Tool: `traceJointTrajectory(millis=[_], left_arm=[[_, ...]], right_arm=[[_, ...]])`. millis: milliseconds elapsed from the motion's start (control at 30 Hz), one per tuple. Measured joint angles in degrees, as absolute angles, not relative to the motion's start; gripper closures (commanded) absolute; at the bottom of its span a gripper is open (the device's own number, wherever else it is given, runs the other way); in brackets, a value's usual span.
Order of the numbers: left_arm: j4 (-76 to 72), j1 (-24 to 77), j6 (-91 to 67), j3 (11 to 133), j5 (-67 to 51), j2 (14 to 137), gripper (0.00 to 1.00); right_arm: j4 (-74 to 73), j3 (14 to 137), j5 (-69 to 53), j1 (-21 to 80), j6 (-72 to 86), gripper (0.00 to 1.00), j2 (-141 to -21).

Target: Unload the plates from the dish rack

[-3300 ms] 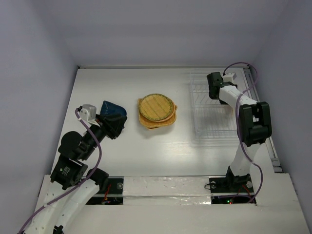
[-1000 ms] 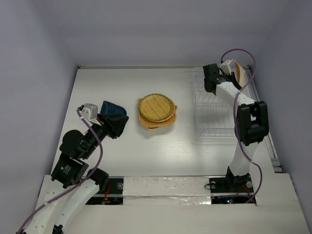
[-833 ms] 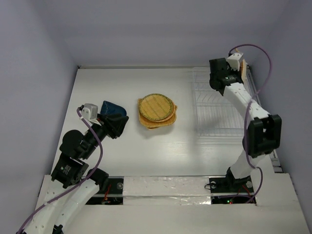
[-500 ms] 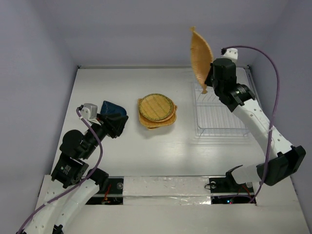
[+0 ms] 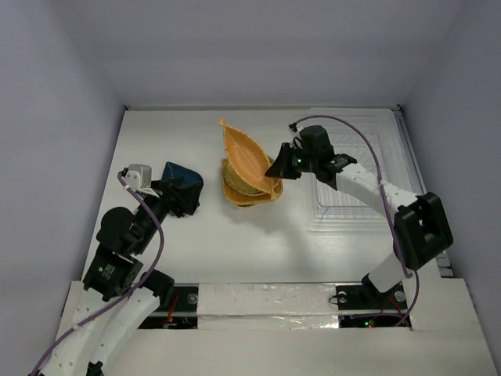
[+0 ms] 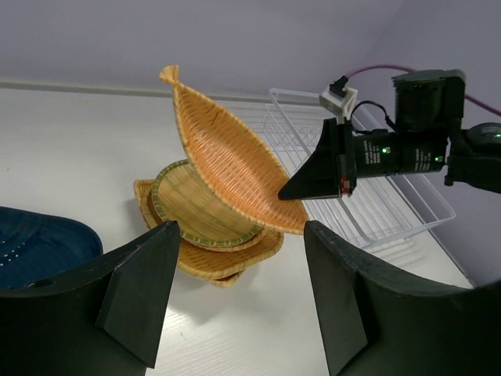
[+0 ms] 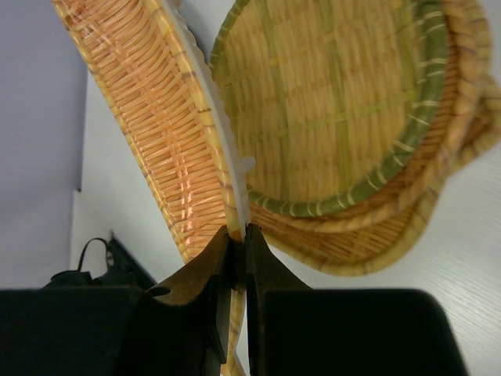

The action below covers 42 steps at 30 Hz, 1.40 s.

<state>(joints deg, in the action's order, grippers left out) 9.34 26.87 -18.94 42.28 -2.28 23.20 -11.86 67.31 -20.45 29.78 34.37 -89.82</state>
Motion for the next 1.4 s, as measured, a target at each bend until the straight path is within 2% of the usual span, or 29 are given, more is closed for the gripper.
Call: traceJointTrajectory(millis=[367, 900, 1100, 1400], left_arm=[[9.3, 23.8, -18.9, 42.2, -2.9, 24.3, 0.36], [9.3, 23.1, -18.9, 42.2, -4.5, 25.0, 0.35], [9.3, 22.7, -18.9, 42.2, -5.0, 25.1, 0.34], [9.2, 22.7, -18.9, 42.1, -5.7, 25.5, 0.34]], right_arm=[[-6.2, 67.3, -28.9, 29.8, 37.5, 1.00, -97.7], [-7.1, 67.3, -29.7, 29.6, 37.1, 0.89, -100.9], [-7.2, 67.3, -29.8, 29.1, 37.2, 0.81, -100.9], [-7.3, 67.5, -29.8, 26.6, 37.3, 0.79, -101.0]])
